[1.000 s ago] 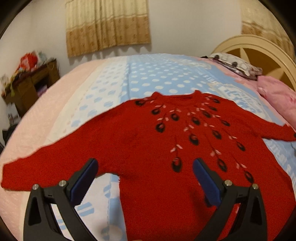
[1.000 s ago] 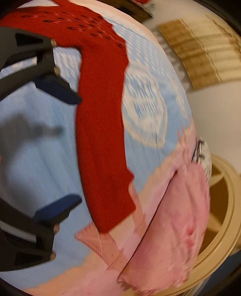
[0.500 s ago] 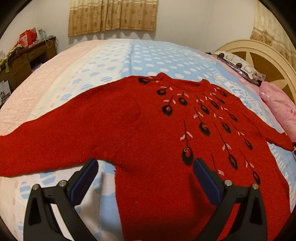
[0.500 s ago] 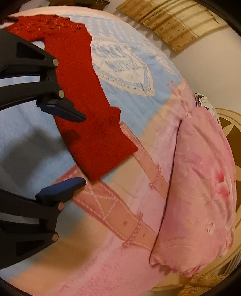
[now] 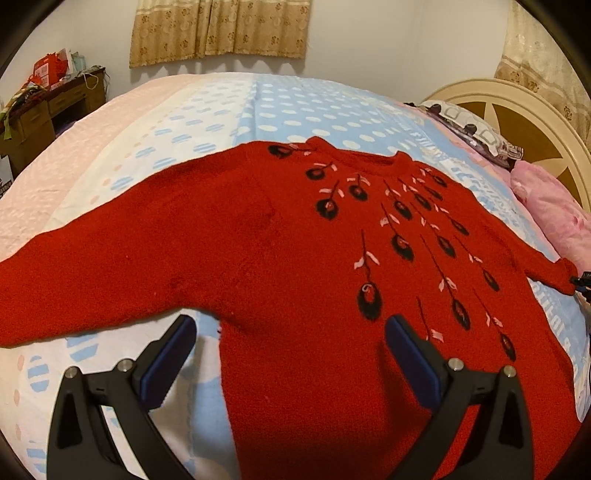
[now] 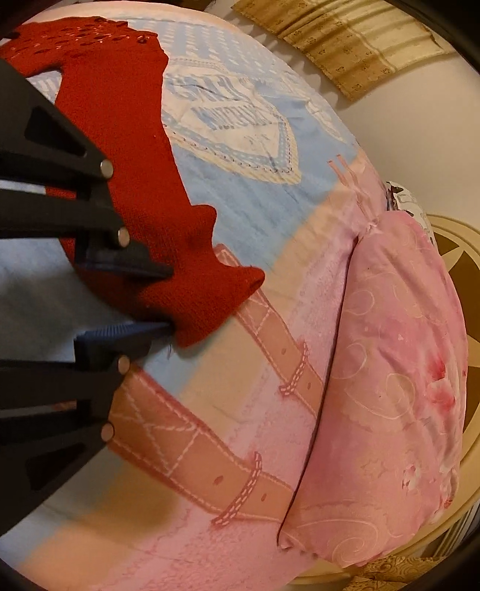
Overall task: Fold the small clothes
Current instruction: 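Lift the sleeve cuff with the right tool and carry it across the body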
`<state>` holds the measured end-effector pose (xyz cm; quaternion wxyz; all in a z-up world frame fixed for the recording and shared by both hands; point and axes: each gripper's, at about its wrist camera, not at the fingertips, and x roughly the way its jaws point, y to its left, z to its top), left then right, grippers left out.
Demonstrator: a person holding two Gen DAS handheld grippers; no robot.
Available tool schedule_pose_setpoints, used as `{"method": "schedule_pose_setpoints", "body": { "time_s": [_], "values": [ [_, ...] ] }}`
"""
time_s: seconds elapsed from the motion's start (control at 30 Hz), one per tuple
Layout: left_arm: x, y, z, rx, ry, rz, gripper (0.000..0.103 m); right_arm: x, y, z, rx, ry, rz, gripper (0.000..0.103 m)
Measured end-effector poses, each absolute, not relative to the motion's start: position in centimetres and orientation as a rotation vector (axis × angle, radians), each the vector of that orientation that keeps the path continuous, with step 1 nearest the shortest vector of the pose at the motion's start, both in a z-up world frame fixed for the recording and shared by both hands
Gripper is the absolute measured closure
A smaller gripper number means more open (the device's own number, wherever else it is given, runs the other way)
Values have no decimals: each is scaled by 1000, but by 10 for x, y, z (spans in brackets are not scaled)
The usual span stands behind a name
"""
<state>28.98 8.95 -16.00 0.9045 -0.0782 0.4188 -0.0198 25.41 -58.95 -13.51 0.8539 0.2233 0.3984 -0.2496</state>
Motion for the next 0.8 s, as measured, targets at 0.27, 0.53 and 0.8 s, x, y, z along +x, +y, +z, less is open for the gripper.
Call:
{"method": "schedule_pose_setpoints", "body": {
  "time_s": [0.27, 0.53, 0.8],
  "values": [
    [290, 91, -161, -176, 869, -41, 0, 251, -563, -106, 491, 755, -380, 91],
    [290, 98, -162, -221, 862, -46, 0, 280, -490, -55, 390, 728, -214, 91],
    [286, 103, -164, -269, 858, -70, 0, 271, -519, -73, 348, 878, -302, 30]
  ]
}}
